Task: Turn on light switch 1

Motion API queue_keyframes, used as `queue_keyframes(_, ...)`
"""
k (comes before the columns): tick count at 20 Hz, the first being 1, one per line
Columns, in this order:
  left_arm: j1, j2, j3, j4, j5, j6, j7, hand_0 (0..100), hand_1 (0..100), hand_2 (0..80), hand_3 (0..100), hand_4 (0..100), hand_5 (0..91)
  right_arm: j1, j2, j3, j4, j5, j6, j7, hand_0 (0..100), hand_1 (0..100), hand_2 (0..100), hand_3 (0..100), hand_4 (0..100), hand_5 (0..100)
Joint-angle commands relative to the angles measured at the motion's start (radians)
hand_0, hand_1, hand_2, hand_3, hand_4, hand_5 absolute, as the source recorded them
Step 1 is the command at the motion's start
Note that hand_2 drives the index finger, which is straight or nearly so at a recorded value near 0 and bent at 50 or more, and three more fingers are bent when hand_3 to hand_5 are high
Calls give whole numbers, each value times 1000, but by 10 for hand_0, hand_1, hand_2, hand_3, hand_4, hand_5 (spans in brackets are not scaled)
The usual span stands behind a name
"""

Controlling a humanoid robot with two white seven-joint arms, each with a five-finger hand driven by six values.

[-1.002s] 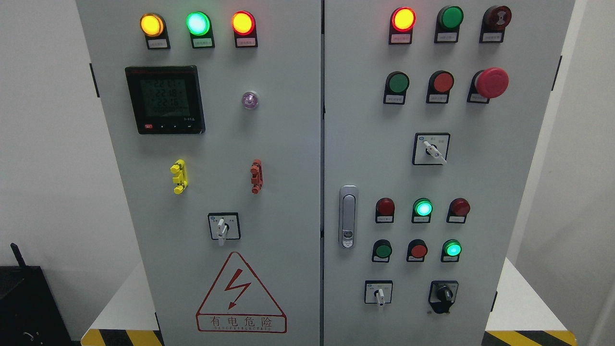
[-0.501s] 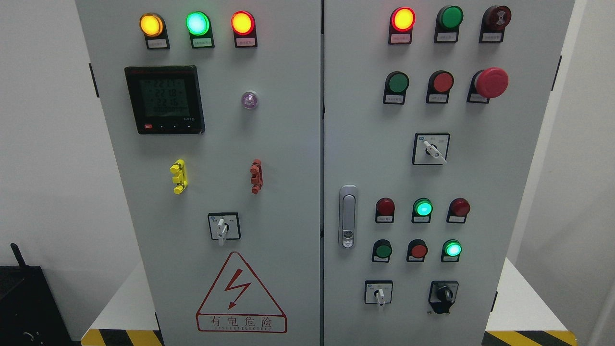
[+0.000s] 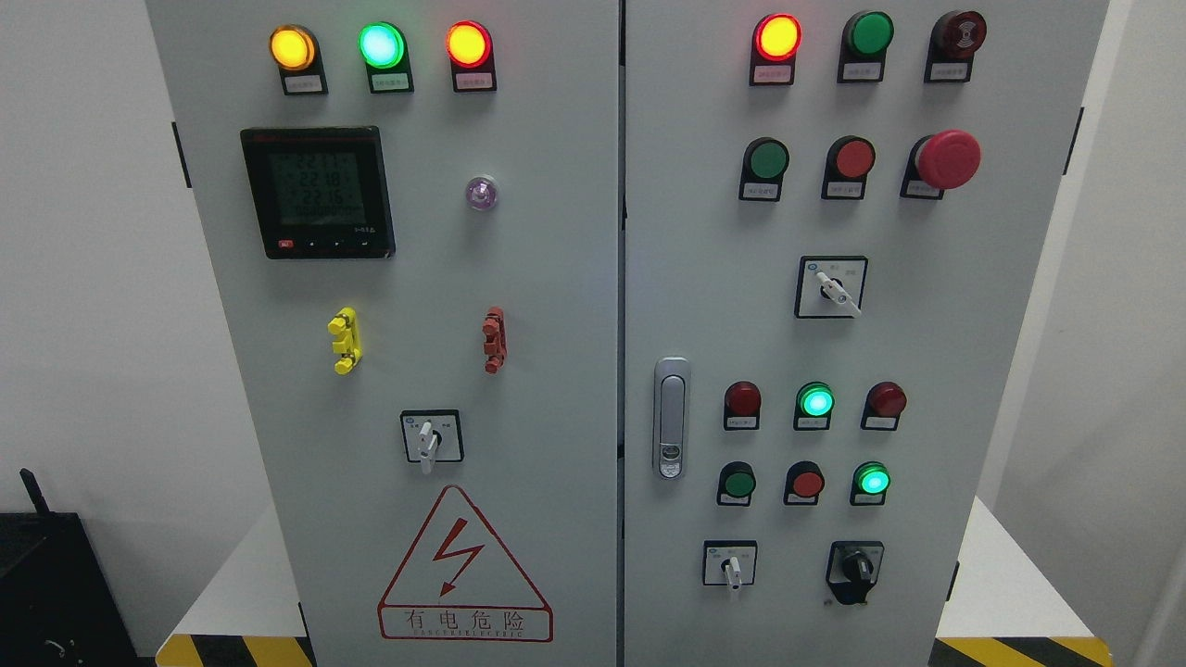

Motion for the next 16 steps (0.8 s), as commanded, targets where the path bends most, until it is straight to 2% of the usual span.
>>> queue_keyframes(1,-61,15,10,-281,-27,93,0,268,406,417,674,782,705,0,0,0,0,-25,0,1,0,0,0,0,0,0)
queue_keyframes(5,-122,15,-2,-404,-27,240,0,269,416,421,676,786,703,0,0,0,0,-25,0,1,0,0,0,0,0,0)
queue_keyframes(9,-156,17,-33,-485,-27,334,8,269,420,427,677,787,703,0,0,0,0,-25,0,1,0,0,0,0,0,0)
queue_keyframes(12,-193,15,-53,-513,-27,430,66,274,453,430,677,787,701,0,0,0,0,-25,0,1,0,0,0,0,0,0)
queue_keyframes(13,-205,15,-62,-513,-26,452,81,228,479,435,680,788,700,0,0,0,0,-25,0,1,0,0,0,0,0,0)
queue_keyframes(14,-211,15,-73,-513,-23,464,86,141,489,441,688,793,699,0,0,0,0,-25,0,1,0,0,0,0,0,0)
queue_keyframes(16,-230,9,-81,-512,-21,477,90,70,499,442,694,796,698,0,0,0,0,-25,0,1,0,0,0,0,0,0)
